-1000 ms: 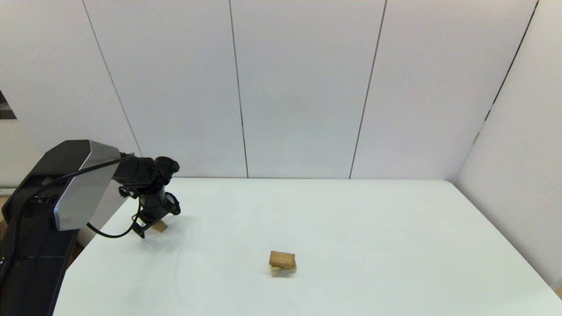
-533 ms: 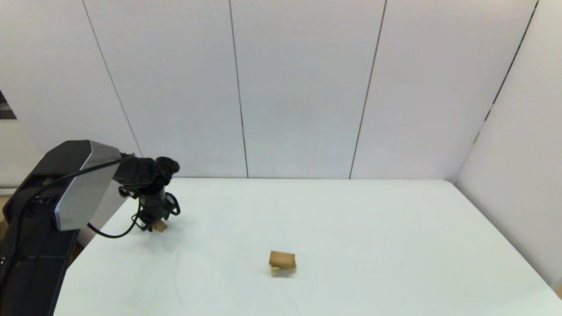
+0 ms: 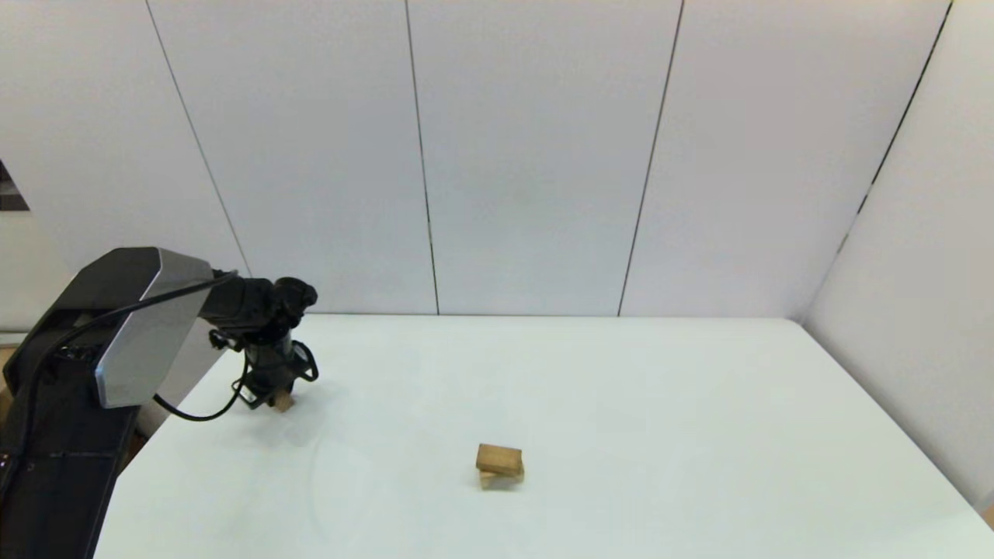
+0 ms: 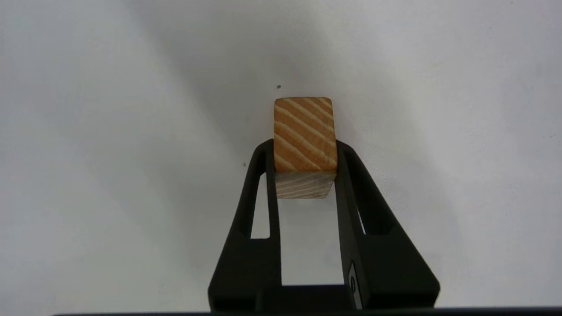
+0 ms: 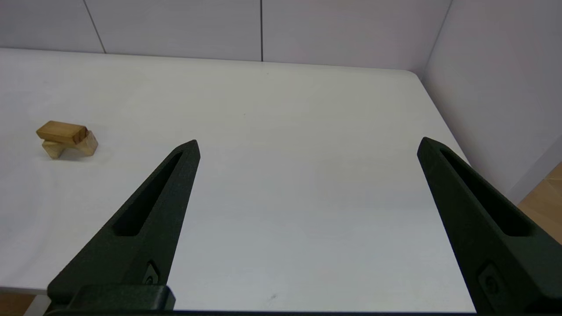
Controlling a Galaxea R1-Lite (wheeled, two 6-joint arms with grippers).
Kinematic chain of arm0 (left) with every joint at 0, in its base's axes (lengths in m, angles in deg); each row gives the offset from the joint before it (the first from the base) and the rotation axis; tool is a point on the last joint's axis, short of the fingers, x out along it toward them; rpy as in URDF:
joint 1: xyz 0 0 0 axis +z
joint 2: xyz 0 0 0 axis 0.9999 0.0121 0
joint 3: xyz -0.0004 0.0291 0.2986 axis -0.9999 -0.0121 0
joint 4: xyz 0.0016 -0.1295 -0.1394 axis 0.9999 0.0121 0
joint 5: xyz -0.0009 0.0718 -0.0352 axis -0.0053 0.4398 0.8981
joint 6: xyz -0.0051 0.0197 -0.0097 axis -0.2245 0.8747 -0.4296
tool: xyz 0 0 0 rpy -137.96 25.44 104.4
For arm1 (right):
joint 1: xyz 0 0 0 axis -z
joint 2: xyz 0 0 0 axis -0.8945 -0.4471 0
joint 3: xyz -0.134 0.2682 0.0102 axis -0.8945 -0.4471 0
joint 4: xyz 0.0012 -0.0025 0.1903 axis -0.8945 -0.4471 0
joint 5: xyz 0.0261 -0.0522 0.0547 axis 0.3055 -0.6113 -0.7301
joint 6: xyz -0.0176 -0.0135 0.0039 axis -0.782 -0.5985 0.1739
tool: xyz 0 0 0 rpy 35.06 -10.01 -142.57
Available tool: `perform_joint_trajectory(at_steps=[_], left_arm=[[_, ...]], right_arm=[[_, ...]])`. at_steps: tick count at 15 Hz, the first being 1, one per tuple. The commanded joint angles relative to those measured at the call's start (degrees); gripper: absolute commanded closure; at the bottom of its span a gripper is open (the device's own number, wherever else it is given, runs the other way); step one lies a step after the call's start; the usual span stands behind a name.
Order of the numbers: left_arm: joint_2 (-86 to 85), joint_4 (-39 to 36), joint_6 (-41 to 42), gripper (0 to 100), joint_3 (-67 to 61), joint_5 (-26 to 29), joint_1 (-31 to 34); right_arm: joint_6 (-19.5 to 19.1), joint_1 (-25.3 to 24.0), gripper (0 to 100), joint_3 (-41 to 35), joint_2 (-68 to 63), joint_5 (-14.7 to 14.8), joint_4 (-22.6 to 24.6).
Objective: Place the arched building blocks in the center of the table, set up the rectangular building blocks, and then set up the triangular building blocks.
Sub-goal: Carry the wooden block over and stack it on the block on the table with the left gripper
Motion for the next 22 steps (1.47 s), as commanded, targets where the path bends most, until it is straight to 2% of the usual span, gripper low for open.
perform_joint_trajectory(at_steps=[1, 3, 6, 7, 9, 11, 13, 16, 19, 22], left_arm=[[-10.39, 3.75, 0.73, 100, -0.42, 2.99, -4.05], [-17.07, 5.24, 6.88, 100, -0.07, 4.75, -7.83], [-23.31, 7.70, 20.68, 100, 0.81, 5.02, -13.63], [-24.45, 9.02, 26.04, 100, 0.98, 6.60, -14.86], [-27.26, 11.39, 36.06, 100, 1.25, 13.98, -16.70], [-29.11, 16.14, 50.74, 100, 2.13, 23.91, -17.67], [-28.93, 19.74, 62.08, 100, 3.27, 29.10, -18.46], [-27.09, 23.08, 77.72, 100, 3.27, 31.56, -20.39], [-23.57, 22.91, 87.65, 100, 4.32, 33.93, -21.10], [-19.62, 22.91, 92.84, 100, 7.66, 35.25, -22.68]], right_arm=[[0.00, -0.01, 0, 0.01, -0.07, 0.00, -0.03], [0.00, -0.01, 0, 0.01, -0.07, 0.00, -0.03], [0.00, -0.01, 0, 0.01, -0.07, 0.00, -0.03], [0.00, -0.01, 0, 0.01, -0.07, 0.00, -0.03], [0.00, -0.01, 0, 0.01, -0.07, 0.00, -0.03], [0.00, -0.01, 0, 0.01, -0.07, 0.00, -0.03], [0.00, -0.01, 0, 0.01, -0.07, 0.00, -0.03], [0.00, -0.01, 0, 0.01, -0.07, 0.00, -0.03], [0.00, -0.01, 0, 0.01, 0.01, 0.00, -0.03], [0.00, -0.01, 0, 0.01, -0.07, 0.00, -0.03]])
